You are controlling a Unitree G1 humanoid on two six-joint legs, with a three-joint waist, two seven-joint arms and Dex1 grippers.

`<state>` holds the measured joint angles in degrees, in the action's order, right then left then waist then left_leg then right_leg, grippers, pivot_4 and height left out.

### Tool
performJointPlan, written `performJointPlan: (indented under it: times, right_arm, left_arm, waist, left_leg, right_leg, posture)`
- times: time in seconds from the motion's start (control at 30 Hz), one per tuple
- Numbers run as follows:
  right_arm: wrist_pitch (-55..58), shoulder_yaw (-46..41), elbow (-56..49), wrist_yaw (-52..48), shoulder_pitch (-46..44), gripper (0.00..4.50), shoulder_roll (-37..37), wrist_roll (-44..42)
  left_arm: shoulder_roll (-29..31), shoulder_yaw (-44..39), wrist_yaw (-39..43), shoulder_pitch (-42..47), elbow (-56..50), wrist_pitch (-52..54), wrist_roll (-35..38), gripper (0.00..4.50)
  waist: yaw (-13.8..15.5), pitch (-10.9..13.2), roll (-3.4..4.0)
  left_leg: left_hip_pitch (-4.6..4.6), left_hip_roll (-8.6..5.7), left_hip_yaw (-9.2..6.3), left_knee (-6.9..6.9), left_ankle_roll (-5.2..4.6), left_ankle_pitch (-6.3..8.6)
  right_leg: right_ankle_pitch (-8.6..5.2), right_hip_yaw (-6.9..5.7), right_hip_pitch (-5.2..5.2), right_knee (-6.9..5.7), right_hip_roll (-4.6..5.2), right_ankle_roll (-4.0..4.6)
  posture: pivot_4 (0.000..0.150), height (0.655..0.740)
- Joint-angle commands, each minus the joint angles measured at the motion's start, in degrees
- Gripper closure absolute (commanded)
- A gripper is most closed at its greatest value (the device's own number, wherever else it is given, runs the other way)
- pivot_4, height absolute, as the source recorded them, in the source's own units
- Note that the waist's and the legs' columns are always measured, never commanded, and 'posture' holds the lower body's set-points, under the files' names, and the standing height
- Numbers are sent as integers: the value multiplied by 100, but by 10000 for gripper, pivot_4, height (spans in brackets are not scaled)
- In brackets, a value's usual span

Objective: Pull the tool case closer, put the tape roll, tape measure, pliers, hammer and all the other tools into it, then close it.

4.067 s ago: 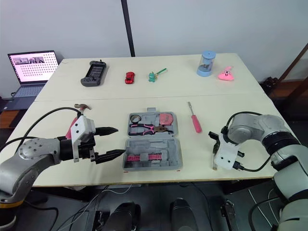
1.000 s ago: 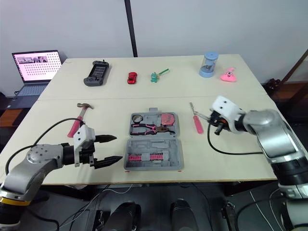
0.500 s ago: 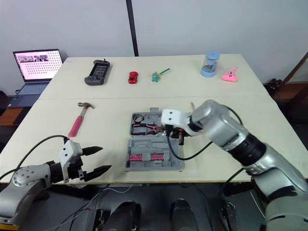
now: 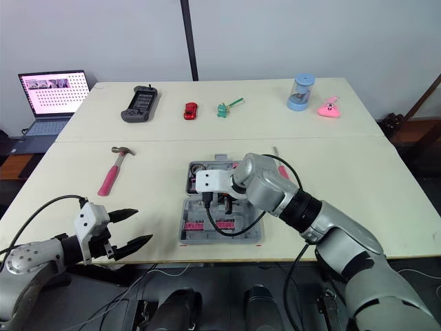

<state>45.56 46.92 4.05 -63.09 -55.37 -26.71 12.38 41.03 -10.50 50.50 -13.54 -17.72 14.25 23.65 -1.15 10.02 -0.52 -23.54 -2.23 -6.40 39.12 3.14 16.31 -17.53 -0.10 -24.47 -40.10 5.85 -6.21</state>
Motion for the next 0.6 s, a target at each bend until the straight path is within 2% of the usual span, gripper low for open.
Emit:
performJointPlan:
  times: [0.03,0.27,0.6]
  right_arm:
    - [16,-27,9,53,-121,44298,192,145]
    - [193,8,310,296,-26,44298,614,357]
    - [147,-73,378,309,-10,44298,715,437]
  left_arm:
    - [46,-192,-27,-41,-205,-41,11,0]
    - [55,-200,-62,-140,-268,-83,-44,0]
    - [40,-206,-65,-160,-281,-67,-80,0]
  waist:
    - [0,0,0]
    - [-3,0,0]
    - [-3,0,1]
  left_leg:
    - [0,0,0,0,0,0]
    - [0,-2,0,0,0,0]
    - [0,-3,0,0,0,0]
  right_leg:
    - [0,0,0,0,0,0]
    - [0,0,-1,-1,0,0]
    - [0,0,-2,-1,-2,1]
  posture:
    - [1500,6741]
    - [1500,6741]
    - [1500,6741]
